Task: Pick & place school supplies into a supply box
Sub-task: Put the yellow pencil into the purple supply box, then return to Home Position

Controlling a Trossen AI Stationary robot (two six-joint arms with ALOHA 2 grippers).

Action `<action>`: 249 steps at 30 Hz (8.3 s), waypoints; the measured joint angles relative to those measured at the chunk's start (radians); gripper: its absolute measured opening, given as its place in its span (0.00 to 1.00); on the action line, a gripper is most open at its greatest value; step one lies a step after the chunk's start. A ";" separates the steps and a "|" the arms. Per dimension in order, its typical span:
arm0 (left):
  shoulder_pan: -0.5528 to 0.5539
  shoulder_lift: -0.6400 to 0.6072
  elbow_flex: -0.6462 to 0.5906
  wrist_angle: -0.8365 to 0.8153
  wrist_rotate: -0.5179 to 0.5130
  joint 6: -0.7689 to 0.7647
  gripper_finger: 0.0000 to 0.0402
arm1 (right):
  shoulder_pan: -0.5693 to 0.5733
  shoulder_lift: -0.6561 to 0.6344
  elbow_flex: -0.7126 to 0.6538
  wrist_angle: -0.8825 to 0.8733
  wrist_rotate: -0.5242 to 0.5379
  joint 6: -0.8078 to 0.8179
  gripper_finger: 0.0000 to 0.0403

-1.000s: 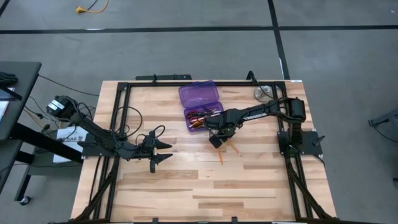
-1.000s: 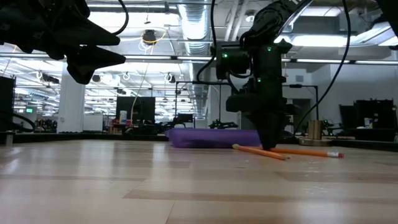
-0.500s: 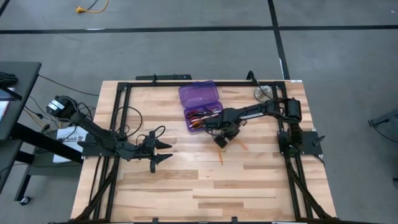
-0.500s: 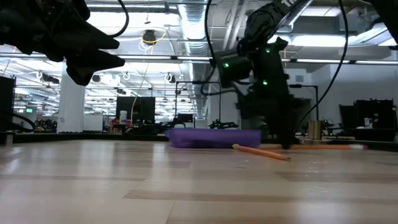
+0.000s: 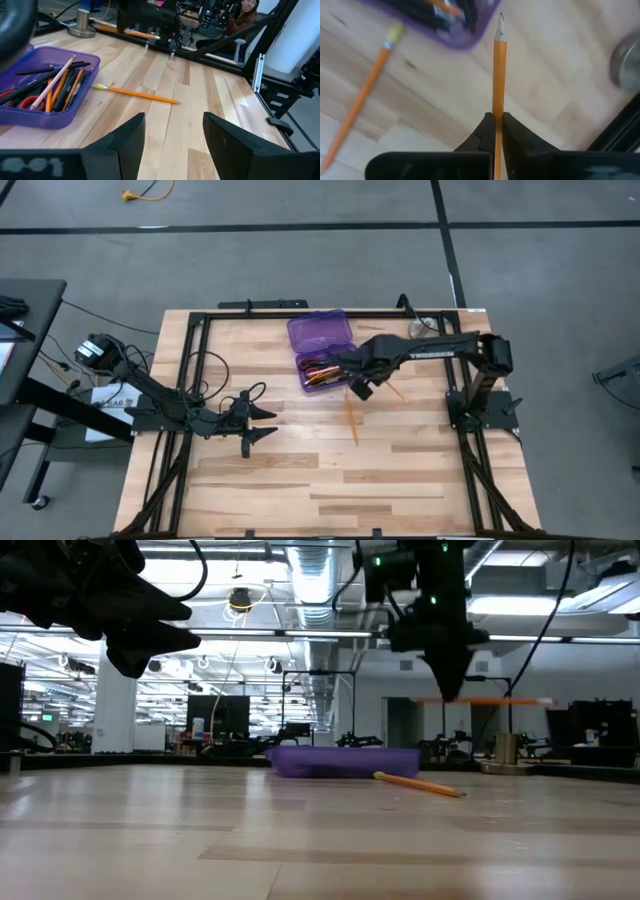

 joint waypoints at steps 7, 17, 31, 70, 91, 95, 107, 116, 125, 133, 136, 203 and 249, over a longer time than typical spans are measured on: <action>0.000 0.000 0.000 0.017 0.000 -0.008 0.47 | -0.046 0.001 0.117 0.079 0.058 -0.161 0.00; 0.000 0.000 0.000 0.047 -0.002 -0.006 0.47 | -0.090 0.068 0.294 0.200 0.078 -0.387 0.00; 0.007 0.000 0.000 0.064 -0.004 -0.005 0.47 | -0.131 0.241 0.327 0.315 -0.005 -0.666 0.00; 0.007 0.000 0.000 0.059 0.185 0.111 0.47 | -0.018 0.364 0.518 -0.018 0.019 -0.311 0.31; -0.120 -0.047 0.001 -0.160 0.598 0.317 0.47 | 0.135 0.374 0.359 0.065 -0.130 0.266 0.31; -0.156 -0.148 0.001 -0.273 0.566 0.332 0.47 | 0.136 0.378 0.316 0.079 -0.133 0.335 0.32; -0.187 -0.418 0.001 -0.497 0.537 0.379 0.47 | 0.140 0.377 0.294 0.114 -0.136 0.319 0.40; -0.187 -0.440 0.001 -0.523 0.537 0.373 0.47 | 0.140 0.375 0.157 0.236 -0.177 0.306 0.40; -0.186 -0.439 0.001 -0.524 0.518 0.361 0.47 | 0.141 0.353 0.024 0.391 -0.226 0.326 0.32; -0.186 -0.439 0.001 -0.524 0.519 0.360 0.47 | 0.145 0.353 0.025 0.407 -0.231 0.387 0.04; -0.186 -0.439 0.001 -0.524 0.519 0.360 0.47 | 0.153 0.354 0.032 0.401 -0.234 0.424 0.03; -0.151 -1.083 -0.035 -0.711 0.241 0.396 0.47 | -0.109 0.494 0.465 0.209 0.023 -0.844 0.00; -0.151 -1.142 -0.179 -0.537 0.261 0.439 0.47 | 0.086 -0.813 -0.469 0.977 0.236 -0.672 0.45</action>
